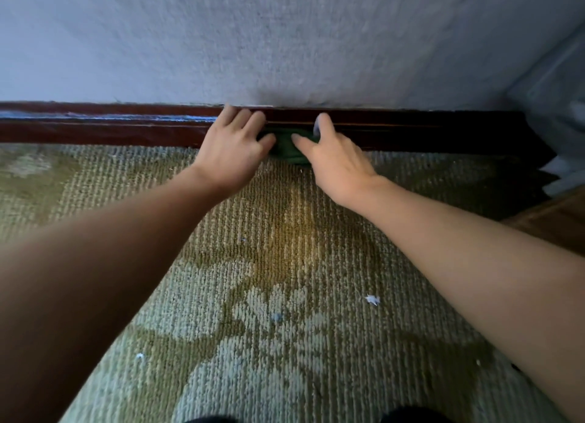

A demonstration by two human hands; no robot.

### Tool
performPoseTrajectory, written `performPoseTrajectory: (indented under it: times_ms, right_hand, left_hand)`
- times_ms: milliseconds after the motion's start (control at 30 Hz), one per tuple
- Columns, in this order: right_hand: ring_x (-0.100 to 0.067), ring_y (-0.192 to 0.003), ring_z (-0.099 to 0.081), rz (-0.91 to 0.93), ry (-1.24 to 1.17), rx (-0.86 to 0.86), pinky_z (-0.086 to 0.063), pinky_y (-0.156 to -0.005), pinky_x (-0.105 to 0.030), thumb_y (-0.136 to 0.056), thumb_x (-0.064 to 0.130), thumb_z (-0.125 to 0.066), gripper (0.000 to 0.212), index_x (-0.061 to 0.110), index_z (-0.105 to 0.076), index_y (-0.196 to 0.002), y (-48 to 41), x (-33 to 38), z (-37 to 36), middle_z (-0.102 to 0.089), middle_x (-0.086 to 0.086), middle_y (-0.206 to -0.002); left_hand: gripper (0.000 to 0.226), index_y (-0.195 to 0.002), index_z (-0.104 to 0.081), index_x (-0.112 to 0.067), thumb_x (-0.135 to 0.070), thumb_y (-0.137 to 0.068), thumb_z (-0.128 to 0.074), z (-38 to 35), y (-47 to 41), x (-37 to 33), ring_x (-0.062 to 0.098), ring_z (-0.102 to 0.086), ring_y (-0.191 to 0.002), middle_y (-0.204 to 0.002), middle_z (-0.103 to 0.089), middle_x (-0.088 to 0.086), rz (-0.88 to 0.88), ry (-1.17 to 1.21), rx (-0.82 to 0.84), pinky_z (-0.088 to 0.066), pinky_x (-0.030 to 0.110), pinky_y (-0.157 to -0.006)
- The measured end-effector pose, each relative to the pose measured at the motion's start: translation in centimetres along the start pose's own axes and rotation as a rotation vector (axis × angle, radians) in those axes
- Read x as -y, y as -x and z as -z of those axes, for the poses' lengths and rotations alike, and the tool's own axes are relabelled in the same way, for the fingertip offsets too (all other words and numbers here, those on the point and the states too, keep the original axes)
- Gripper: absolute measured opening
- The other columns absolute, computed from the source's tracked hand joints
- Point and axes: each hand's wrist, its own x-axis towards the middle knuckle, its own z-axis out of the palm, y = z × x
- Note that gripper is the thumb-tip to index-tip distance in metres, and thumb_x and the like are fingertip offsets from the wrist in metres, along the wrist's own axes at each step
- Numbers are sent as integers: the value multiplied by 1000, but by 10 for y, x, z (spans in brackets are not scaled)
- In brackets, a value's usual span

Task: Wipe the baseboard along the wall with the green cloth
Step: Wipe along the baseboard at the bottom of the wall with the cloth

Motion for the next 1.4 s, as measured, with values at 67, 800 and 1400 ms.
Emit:
performPoseTrajectory:
  times_ms: [67,800,1400]
  right_hand:
    - [-25,-75,-43,20,-9,7,-23,-51,-30,-98,33,-30,40,14,-29,-133,3,2,0,-41,-6,-96]
    - [-36,-98,-50,183,203,-165,-35,-66,-37,-96,12,-42,44,16,-30,-138,-16,9,-6,-39,-18,-125]
    - [-11,-59,-35,-64,-38,-74,-25,-59,-29,-98,33,-27,39,20,-36,-133,-19,15,-12,-38,6,-83]
  left_hand:
    - [30,-78,-69,-1,-4,-76,-39,2,6,2,30,-58,-66,-70,-58,17,-22,-11,-17,-47,36,-66]
    - [31,-95,-69,4,-1,-74,-47,-20,-1,29,33,-61,-67,-77,-61,23,12,52,-232,-49,38,-66]
    - [17,-85,-69,4,5,-70,-63,-23,-2,27,35,-58,-73,-81,-58,24,94,181,-137,-44,38,-70]
